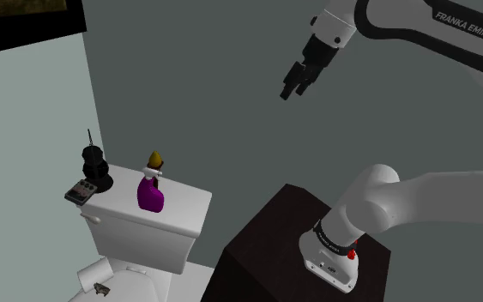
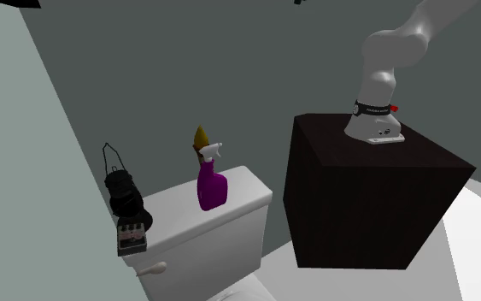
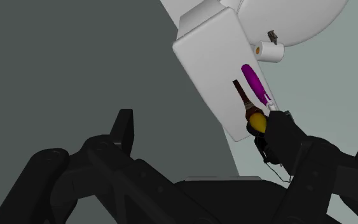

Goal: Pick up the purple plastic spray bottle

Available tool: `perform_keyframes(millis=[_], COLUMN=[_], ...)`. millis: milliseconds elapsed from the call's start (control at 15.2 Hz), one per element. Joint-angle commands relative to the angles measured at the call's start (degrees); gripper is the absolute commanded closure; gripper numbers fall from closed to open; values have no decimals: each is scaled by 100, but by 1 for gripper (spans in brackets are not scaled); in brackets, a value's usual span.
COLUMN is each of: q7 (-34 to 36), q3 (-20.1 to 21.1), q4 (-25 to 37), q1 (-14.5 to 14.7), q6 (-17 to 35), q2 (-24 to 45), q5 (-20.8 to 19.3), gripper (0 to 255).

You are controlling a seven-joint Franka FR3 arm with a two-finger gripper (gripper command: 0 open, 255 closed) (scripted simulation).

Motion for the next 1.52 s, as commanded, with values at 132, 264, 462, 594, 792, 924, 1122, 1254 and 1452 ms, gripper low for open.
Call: perform_keyframes(millis=[132, 264, 462, 594, 792, 924, 1122, 1254, 1452], q7=[-71, -144, -259, -340, -468, -560, -712, -825, -1022], q3=[29, 60, 109, 143, 193, 225, 268, 290, 307], q4=[-373, -716, -1171, -1431, -1755, -1922, -2093, -2153, -2157], q1=[73, 150, 273, 359, 497, 595, 748, 857, 1039], q6=[481, 973, 1734, 2258, 3070, 3626, 4473, 5039, 5874], q2=[8, 58, 215, 378, 718, 1007, 1534, 1942, 2625], q5=[51, 103, 185, 243, 334, 398, 504, 581, 717], gripper=[0, 0, 0, 0, 0, 0, 0, 0, 0])
